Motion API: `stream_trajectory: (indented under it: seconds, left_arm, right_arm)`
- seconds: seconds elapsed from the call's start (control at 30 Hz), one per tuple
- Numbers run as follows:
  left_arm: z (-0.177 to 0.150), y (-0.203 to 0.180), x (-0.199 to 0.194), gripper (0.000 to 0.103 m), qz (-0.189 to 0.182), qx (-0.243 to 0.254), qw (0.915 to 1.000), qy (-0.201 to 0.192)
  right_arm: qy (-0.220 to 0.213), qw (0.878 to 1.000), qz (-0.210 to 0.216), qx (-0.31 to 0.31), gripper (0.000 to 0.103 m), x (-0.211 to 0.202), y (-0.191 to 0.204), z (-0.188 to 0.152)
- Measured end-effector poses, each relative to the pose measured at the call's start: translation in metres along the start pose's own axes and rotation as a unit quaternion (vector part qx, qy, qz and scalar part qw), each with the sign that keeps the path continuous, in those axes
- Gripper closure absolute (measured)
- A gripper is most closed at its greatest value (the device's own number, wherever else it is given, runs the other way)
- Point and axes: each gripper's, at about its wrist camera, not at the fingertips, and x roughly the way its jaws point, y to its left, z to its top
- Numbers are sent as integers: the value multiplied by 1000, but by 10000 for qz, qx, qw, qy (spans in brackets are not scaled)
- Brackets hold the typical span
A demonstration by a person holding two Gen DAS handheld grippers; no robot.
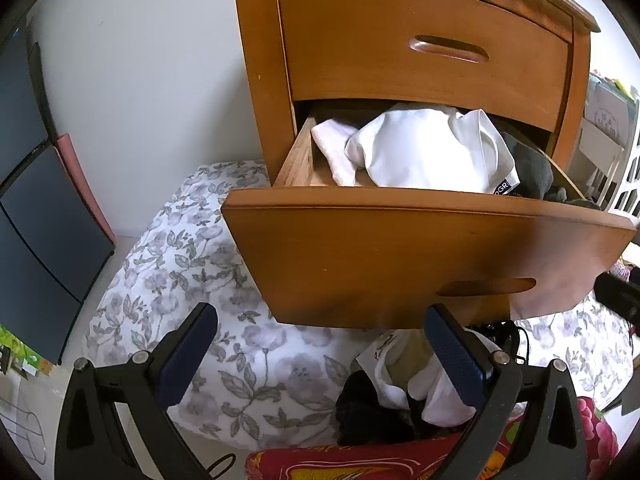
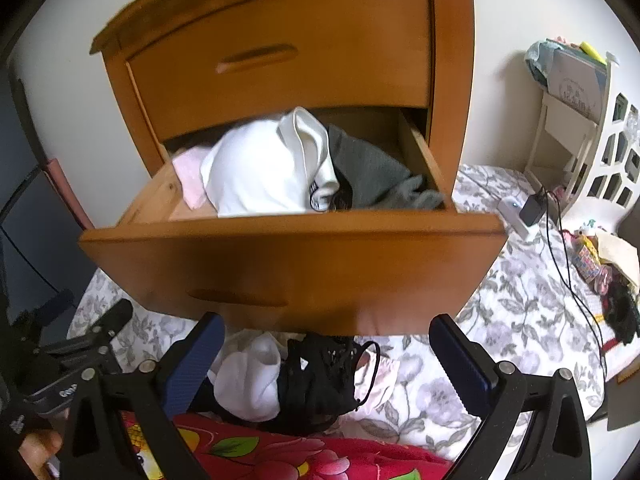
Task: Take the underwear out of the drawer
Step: 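Reach the right tool into the open drawer toward the grey sock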
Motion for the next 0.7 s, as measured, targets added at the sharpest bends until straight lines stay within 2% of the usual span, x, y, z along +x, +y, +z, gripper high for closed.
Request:
stream_trajectory:
  seconds: [0.37, 0.53, 0.7]
  left_arm:
    - [-1, 6, -1, 0, -149, -155, 9998, -43]
    - [-1, 8, 0, 0, -211, -210, 9996, -35]
    - [-1, 8, 0, 0, -253, -240, 9994, -27]
  right_arm:
    - [-310, 9987, 361, -183, 0, -30, -2, 38]
    - [-475, 9969, 349, -520, 0, -44, 1, 74]
    - [-459, 9947, 265, -885, 3, -49, 6, 112]
